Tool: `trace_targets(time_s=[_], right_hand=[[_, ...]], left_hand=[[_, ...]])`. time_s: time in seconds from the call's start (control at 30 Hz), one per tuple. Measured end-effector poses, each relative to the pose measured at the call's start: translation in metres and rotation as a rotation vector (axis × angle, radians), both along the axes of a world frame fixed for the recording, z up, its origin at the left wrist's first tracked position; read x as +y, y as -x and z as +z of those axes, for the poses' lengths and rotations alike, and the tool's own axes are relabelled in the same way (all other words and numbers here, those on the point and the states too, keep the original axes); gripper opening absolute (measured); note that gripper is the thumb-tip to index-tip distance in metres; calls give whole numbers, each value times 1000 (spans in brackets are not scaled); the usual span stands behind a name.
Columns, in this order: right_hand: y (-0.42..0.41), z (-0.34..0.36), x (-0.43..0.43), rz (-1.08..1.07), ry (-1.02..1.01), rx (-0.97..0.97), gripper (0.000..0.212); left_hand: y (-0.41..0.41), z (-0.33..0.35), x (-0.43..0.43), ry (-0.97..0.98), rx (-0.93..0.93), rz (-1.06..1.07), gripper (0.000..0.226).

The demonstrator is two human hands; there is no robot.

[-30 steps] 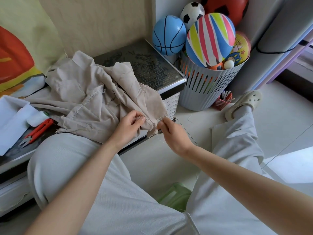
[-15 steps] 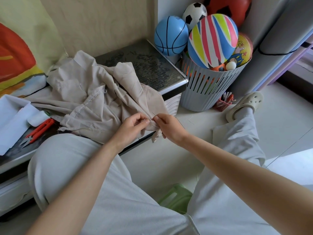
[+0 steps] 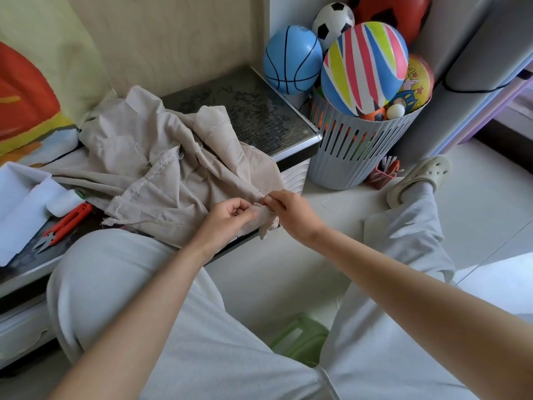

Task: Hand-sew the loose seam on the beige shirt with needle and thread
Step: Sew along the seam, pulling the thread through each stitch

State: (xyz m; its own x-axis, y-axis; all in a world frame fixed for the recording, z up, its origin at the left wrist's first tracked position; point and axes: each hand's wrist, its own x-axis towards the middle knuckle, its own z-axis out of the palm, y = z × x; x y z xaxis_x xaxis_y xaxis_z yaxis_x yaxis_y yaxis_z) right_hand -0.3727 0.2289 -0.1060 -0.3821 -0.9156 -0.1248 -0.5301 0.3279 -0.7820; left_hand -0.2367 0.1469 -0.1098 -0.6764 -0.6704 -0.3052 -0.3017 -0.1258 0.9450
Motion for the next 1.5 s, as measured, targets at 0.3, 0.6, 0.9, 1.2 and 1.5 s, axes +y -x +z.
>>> trace_targets(time_s=[0.3,0.6,0.9,1.2,1.5], right_hand=[[-1,8,11,-89,19,94,34],[-10,11,28,13,82,1,12],[-16,12,31,33,-12,-32,7],[-20,9,29,5,-64,-20,6],[-30,6,21,-59,-72,-11,1]], left_hand=[[1,-4,-1,35,2,30,16],[1,-4,-4,81,-17,95,18],[1,-3,-1,104,18,84,14],[0,-3,0,115,43,56,14],[0,-5,-1,151,54,10,16]])
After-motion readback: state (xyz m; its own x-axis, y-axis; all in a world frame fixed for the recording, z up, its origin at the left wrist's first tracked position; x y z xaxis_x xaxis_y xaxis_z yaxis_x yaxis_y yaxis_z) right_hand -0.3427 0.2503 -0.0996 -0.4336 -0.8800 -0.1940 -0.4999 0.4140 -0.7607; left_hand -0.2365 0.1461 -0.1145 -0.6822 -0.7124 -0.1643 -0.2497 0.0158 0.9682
